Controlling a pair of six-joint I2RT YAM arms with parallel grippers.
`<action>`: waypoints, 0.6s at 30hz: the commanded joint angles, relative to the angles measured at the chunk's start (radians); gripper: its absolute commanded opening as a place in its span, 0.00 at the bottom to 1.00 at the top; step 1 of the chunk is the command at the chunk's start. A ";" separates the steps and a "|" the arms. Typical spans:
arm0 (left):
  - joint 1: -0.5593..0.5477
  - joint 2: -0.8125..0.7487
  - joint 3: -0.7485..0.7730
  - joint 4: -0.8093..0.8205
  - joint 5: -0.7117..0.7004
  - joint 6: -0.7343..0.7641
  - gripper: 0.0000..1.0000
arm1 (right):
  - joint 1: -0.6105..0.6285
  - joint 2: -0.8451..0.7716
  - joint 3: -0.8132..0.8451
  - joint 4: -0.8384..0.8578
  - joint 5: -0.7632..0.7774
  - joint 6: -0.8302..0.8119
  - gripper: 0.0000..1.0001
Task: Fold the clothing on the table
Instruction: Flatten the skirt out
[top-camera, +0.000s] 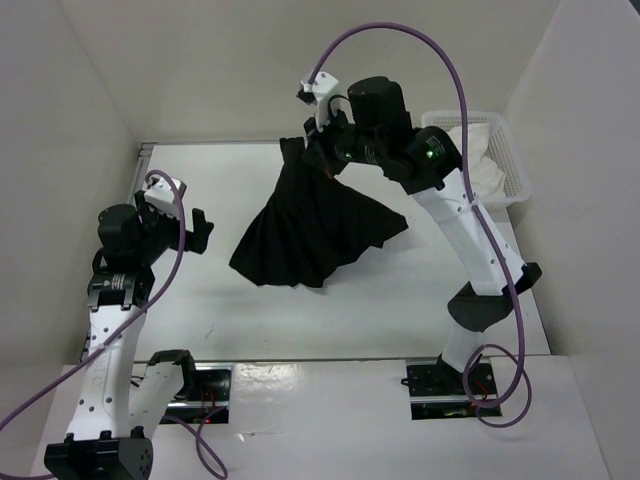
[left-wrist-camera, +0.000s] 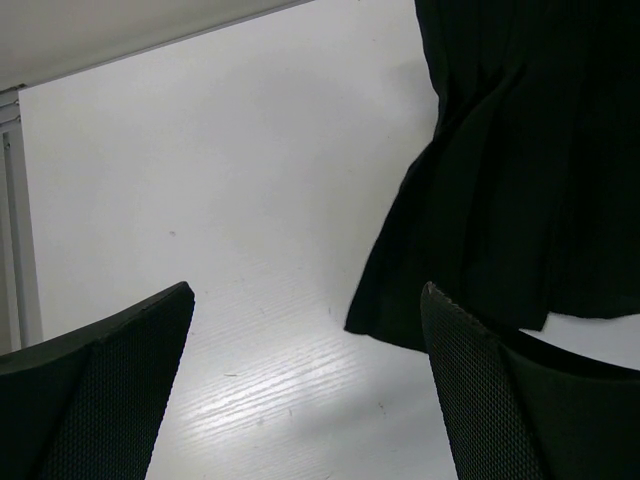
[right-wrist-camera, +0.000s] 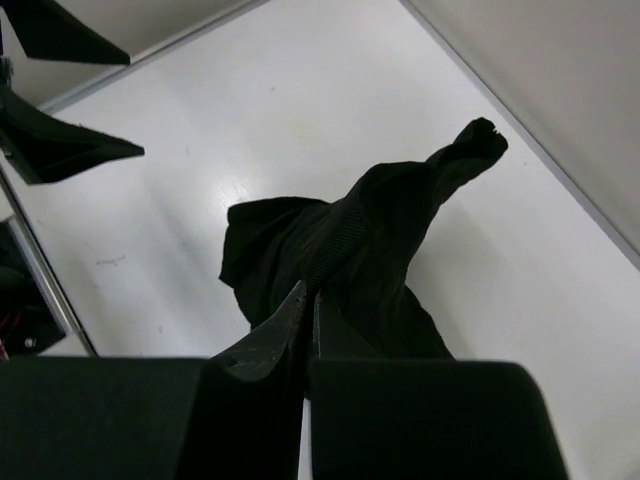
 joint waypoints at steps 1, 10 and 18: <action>0.005 -0.013 -0.003 0.046 -0.011 -0.035 1.00 | 0.009 0.040 0.209 -0.120 -0.049 -0.059 0.01; 0.005 -0.031 -0.022 0.077 -0.084 -0.071 1.00 | 0.191 0.034 0.207 -0.121 -0.062 -0.114 0.01; 0.005 -0.062 -0.031 0.097 -0.135 -0.081 1.00 | 0.423 0.068 0.272 -0.185 -0.338 -0.191 0.01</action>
